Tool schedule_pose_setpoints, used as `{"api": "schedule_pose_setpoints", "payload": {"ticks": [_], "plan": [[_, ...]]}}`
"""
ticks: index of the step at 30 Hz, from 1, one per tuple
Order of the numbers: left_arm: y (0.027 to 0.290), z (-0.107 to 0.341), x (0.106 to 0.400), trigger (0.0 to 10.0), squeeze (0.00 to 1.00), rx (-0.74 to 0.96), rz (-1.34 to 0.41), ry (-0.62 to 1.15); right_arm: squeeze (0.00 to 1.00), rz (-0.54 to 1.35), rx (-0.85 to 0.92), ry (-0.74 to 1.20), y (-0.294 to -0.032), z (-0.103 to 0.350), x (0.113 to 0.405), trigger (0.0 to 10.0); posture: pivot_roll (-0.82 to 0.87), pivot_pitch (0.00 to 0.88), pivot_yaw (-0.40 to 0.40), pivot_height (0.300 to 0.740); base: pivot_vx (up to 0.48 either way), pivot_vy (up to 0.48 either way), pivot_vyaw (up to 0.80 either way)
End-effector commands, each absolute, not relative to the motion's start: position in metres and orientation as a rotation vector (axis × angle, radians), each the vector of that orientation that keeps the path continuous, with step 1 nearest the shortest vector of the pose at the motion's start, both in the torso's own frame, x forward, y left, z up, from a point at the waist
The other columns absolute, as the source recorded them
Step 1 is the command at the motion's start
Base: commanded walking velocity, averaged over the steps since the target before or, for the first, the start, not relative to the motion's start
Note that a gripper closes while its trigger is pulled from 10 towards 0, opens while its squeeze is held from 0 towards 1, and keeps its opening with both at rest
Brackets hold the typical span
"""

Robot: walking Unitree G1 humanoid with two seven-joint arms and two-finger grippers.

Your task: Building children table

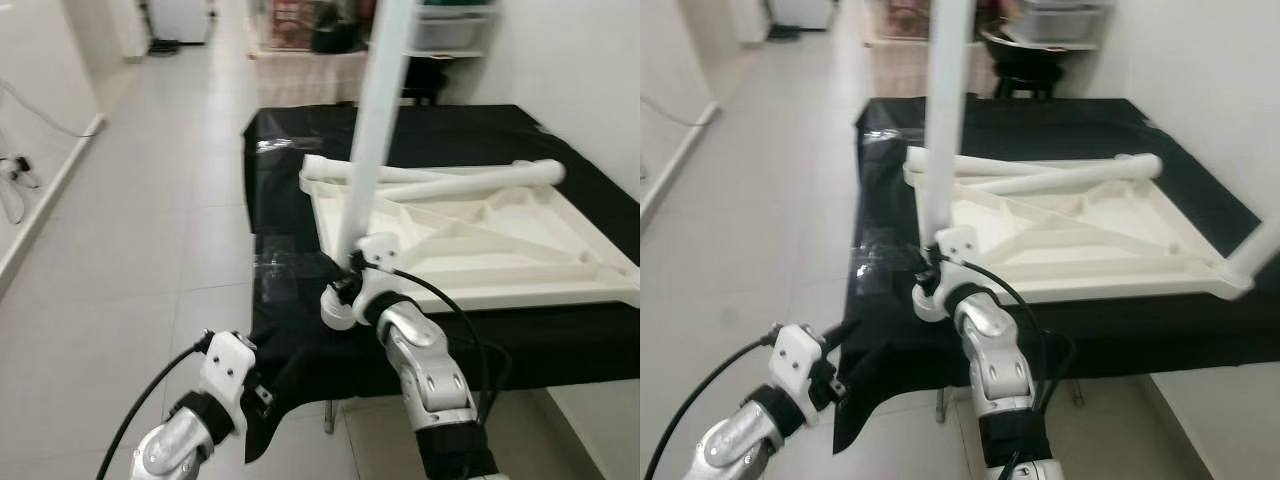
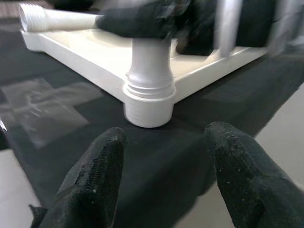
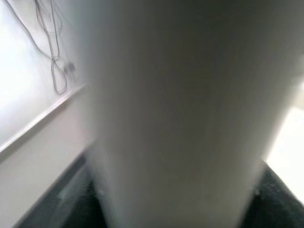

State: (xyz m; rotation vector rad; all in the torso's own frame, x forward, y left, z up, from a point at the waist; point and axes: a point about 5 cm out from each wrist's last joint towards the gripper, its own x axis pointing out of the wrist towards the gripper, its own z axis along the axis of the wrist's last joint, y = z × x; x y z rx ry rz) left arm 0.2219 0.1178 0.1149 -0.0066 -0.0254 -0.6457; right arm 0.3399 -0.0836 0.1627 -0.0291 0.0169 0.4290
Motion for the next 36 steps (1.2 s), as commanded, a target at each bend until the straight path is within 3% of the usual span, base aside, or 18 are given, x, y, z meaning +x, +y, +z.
{"api": "schedule_pose_setpoints", "payload": {"ticks": [1,6,7,9,10,11,14,17,26,27,28,29,36], "plan": [[0.113,0.113,0.214,10.0,0.0,-0.039,-0.695,0.002,1.0,0.461,0.014,0.019,-0.083,0.164,0.344,10.0,0.01,0.121,-0.022,0.74,0.0,0.0,0.0],[0.111,0.113,0.213,10.0,0.0,-0.048,-0.71,0.008,1.0,0.52,0.058,-0.042,-0.082,0.184,0.352,10.0,0.01,0.114,-0.02,0.74,0.0,0.0,0.0],[0.11,0.111,0.215,10.0,0.0,-0.032,-0.702,0.004,0.0,0.665,0.074,-0.094,-0.083,0.202,0.357,10.0,0.02,0.104,-0.029,0.74,0.0,0.0,0.0],[0.11,0.111,0.215,10.0,0.0,-0.032,-0.702,0.004,0.0,0.665,0.074,-0.094,-0.083,0.202,0.357,10.0,0.02,0.104,-0.029,0.74,0.0,0.0,0.0],[0.11,0.11,0.217,10.0,0.0,-0.013,-0.683,-0.005,0.0,0.857,0.029,-0.13,-0.086,0.214,0.36,10.0,0.02,0.099,-0.036,0.74,0.0,0.0,0.0],[0.11,0.109,0.218,10.0,0.0,-0.003,-0.673,-0.01,0.0,0.928,0.001,-0.126,-0.087,0.215,0.36,10.0,0.02,0.093,-0.04,0.74,0.0,0.0,0.0],[0.111,0.109,0.218,10.0,0.0,0.0,-0.669,-0.011,0.0,0.967,-0.016,-0.121,-0.088,0.214,0.361,10.0,0.02,0.093,-0.04,0.74,0.0,0.0,0.0],[0.114,0.109,0.219,10.0,0.0,0.031,-0.618,-0.019,0.0,1.217,-0.111,-0.041,-0.088,0.198,0.353,10.0,0.03,0.077,-0.044,0.74,0.0,0.0,0.0],[0.115,0.109,0.22,10.0,0.0,0.05,-0.579,-0.026,0.0,1.216,-0.118,-0.006,-0.085,0.191,0.36,10.0,0.04,0.09,-0.051,0.74,0.0,0.0,0.0],[0.115,0.109,0.22,10.0,0.0,0.053,-0.573,-0.028,0.0,1.205,-0.09,-0.013,-0.085,0.192,0.362,1.0,0.03,0.091,-0.053,0.74,0.0,0.0,0.0],[0.115,0.109,0.22,10.0,0.0,0.053,-0.573,-0.028,0.0,1.205,-0.09,-0.013,-0.085,0.192,0.362,1.0,0.03,0.091,-0.053,0.74,0.0,0.0,0.0],[0.114,0.109,0.22,10.0,0.0,0.054,-0.57,-0.029,0.0,1.21,-0.074,-0.013,-0.086,0.191,0.363,0.0,0.03,0.091,-0.053,0.74,0.0,0.0,0.0],[0.115,0.109,0.221,10.0,0.0,0.053,-0.565,-0.034,0.0,1.217,-0.102,0.026,-0.109,0.181,0.366,0.0,0.01,0.104,-0.044,0.74,0.0,0.0,0.0]]}}
